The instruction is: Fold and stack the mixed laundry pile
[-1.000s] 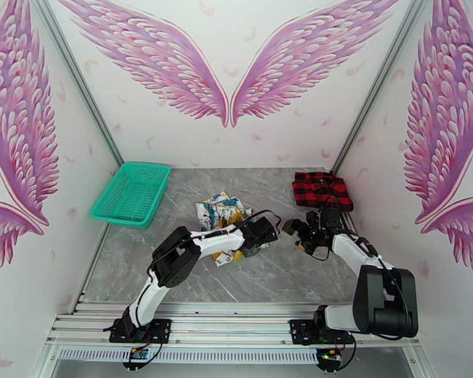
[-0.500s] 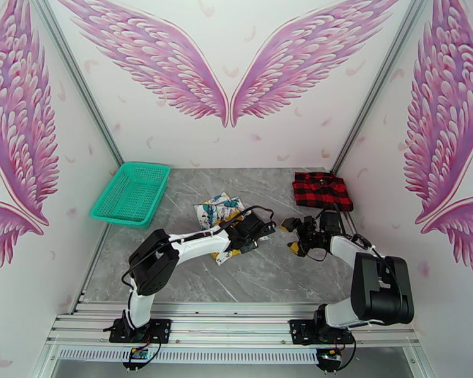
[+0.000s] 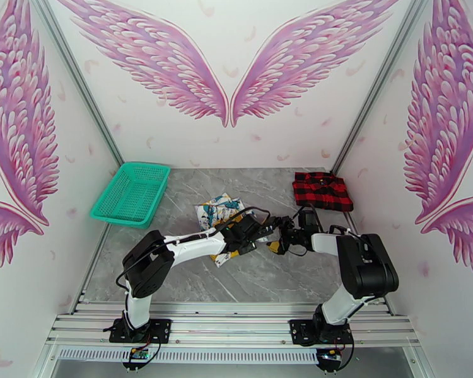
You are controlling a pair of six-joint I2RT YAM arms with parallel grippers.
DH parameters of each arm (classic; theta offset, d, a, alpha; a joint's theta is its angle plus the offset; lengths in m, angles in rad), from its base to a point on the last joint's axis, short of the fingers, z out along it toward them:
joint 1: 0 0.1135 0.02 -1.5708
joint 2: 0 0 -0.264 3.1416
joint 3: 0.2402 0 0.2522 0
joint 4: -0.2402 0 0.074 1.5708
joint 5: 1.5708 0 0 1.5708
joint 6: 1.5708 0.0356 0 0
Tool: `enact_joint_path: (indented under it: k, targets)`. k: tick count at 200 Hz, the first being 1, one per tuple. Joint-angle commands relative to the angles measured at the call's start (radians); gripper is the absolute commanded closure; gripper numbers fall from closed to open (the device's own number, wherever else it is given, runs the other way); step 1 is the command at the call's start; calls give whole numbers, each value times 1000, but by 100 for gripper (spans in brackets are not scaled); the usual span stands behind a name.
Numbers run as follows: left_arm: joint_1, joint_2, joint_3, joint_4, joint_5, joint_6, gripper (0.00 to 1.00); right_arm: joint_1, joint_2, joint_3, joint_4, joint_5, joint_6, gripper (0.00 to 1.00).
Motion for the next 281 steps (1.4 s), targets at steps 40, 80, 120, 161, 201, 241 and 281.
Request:
enact_joint_path:
  k: [40,80,120,161,201,241,281]
  targets:
    - [10,-74,-29,46,21,-11,100,120,108,96,92,6,54,1]
    - [11,-91,-45,51,27,-10,100,153,169,156,95,-5,21,1]
    - [10,-109,-66,51,53,-11,100,154,223,266,-28,-64,-161,7]
    - [9,-116,-110,58,76,-17,100,156,242,331,-130,-95,-285,16]
    - [8,-113,-116,60,75,-20,100,156,265,379,-232,-101,-396,44]
    - [9,-145,-137,87,60,-51,63,158,267,407,-336,-39,-501,82]
    - [11,-260,-209,92,98,-151,42,156,214,468,-486,108,-650,100]
